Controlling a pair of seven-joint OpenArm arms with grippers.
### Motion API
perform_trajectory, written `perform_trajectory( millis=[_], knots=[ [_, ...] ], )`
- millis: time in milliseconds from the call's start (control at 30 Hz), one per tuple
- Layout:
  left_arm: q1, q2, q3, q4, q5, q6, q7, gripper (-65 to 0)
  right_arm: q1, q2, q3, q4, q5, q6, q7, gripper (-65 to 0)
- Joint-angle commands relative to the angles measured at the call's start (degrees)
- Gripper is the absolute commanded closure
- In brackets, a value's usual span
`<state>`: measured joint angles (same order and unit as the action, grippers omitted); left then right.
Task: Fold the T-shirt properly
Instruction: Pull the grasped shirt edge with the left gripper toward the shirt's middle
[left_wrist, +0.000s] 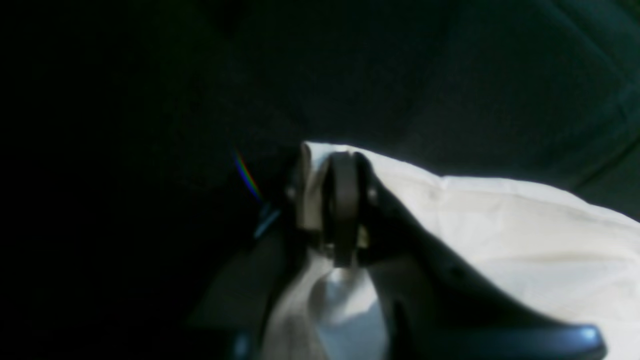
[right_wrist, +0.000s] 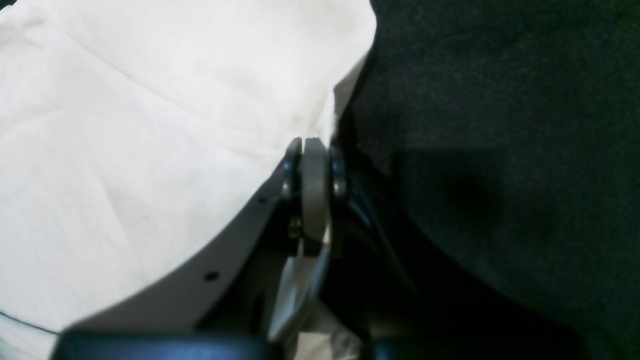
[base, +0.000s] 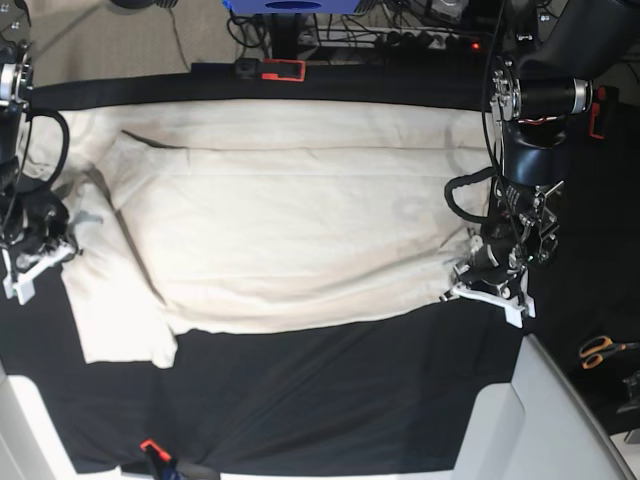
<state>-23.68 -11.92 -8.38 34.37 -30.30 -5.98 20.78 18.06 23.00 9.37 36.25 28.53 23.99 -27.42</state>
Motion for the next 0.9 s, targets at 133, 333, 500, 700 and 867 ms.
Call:
perform_trajectory(
  millis=[133,333,500,700,867],
  knots=[
    [-1.1,-1.2,0.2,0.3,-0.2,0.1,1.1,0.0,1.1,1.3,0.2,0.6,0.8,0.2,1.0,-0.6],
    [-1.4,-1.3,0.1,0.9,7.3,0.1,1.1,0.0,1.1,1.3,0.2,0.6,0.8,0.2,1.0,-0.6],
    [-3.1,-0.2,0.1,2.3,13.1,0.0,1.0,0.0,1.2,1.3,0.2,1.0,0.8,0.2,1.0,-0.6],
    [-3.2,-0.3,0.1,8.0,13.4,0.0,1.3,0.0,2.9,1.4,0.2,1.0,0.8,0.2,1.0,-0.6],
    [-3.2,-0.3,0.1,9.0,13.4,0.0,1.3,0.0,4.1,1.7,0.1,2.1,0.8,0.2,1.1,-0.6]
  ],
)
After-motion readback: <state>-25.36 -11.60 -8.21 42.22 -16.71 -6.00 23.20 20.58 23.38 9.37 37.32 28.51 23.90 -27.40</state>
